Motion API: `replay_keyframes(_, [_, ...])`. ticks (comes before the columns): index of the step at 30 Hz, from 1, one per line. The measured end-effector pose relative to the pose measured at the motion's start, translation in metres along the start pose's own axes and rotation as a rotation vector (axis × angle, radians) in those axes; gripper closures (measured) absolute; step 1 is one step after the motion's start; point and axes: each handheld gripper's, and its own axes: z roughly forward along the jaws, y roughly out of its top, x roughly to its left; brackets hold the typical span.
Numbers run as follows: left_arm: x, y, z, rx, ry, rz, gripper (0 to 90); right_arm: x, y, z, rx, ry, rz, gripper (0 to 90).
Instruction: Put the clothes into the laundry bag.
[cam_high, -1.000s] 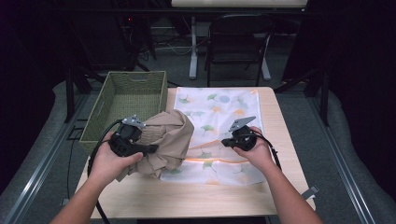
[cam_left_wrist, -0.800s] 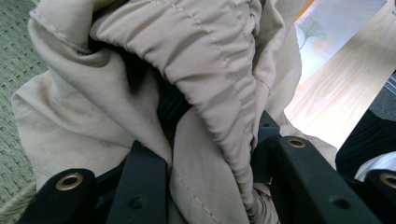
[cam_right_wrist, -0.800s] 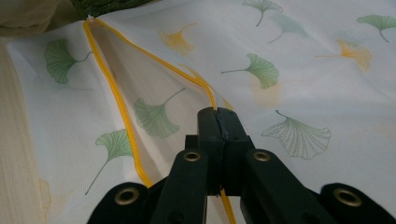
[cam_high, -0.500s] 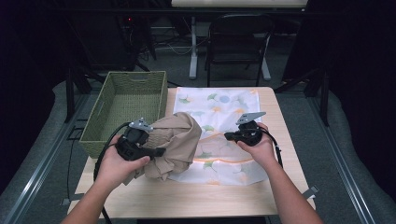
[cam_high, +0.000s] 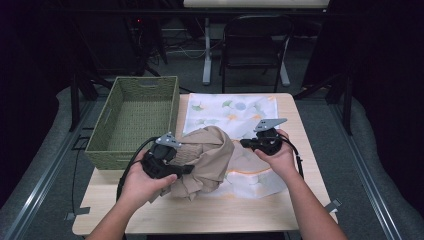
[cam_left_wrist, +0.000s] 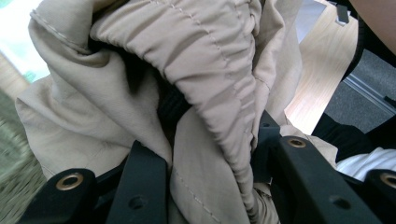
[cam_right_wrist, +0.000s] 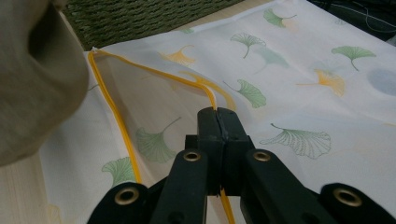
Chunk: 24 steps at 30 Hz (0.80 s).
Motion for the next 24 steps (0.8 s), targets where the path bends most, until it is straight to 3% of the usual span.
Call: replay_keyframes(24, [-0.011,-0.019,0.063,0.054,-0.084,-0.002,66.9,0.007,0.0,0.005,0.015,-0.003,-0.009,89.7])
